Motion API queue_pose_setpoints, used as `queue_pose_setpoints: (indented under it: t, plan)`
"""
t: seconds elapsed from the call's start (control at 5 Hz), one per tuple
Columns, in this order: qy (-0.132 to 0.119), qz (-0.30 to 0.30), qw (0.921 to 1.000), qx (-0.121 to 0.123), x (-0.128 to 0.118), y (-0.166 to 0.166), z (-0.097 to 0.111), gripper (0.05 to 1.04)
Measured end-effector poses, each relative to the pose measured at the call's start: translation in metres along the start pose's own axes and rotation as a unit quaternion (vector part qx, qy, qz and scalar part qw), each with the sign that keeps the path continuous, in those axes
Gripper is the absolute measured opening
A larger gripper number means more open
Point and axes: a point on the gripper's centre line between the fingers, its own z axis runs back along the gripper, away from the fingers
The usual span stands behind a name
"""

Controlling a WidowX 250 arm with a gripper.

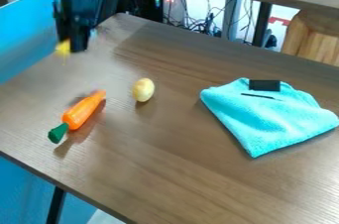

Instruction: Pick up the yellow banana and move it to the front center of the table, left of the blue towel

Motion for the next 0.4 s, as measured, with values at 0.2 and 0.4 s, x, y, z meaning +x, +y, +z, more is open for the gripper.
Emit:
queue_pose_setpoints:
  t: [0.2, 0.4]
  plan:
    - [-0.025, -0.035, 0.9990, 0.017, -0.013, -0.043, 0.031, 0.447]
    - [0.013, -0.072, 0.9970, -0.025, -0.024, -0.085, 0.028, 0.447]
